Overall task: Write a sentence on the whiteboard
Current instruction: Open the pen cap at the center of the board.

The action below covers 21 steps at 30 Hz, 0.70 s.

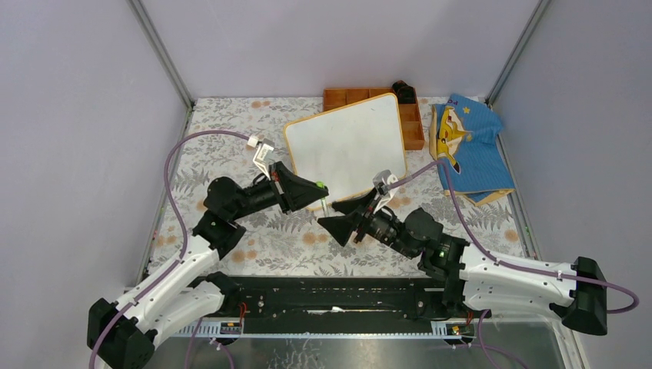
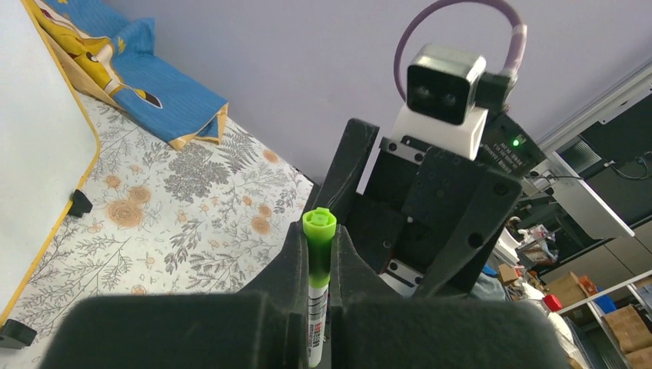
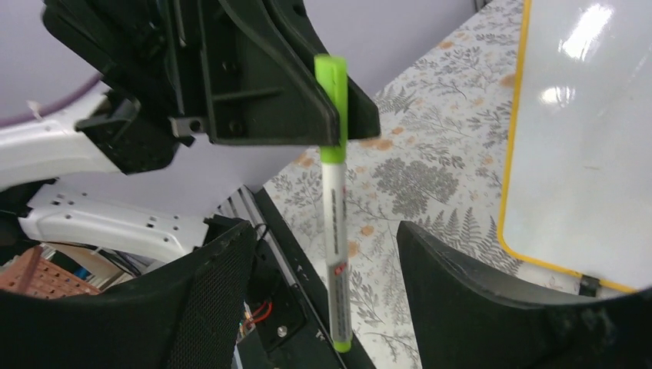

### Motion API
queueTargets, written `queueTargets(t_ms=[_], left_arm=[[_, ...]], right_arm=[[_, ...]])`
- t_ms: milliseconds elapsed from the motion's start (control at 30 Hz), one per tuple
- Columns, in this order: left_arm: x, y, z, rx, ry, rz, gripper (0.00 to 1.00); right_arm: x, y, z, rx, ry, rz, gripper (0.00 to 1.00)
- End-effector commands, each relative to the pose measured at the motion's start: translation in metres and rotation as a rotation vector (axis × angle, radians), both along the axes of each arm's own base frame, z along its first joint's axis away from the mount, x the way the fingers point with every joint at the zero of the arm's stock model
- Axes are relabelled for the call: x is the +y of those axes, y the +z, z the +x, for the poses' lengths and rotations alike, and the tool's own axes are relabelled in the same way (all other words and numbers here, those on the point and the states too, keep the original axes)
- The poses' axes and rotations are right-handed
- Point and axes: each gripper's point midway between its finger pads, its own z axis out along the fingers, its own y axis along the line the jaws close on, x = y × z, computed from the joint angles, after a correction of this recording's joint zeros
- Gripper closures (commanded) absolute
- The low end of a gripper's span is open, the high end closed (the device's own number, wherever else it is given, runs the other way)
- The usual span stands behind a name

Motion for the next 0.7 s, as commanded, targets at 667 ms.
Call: queueTargets(t_ms=[667], left_arm=[[0.007, 0.024, -0.028, -0.072, -0.075, -0.088, 1.00]], right_arm=[[0.017, 0.037, 0.005, 0.009, 0.045, 0.084, 0.45]])
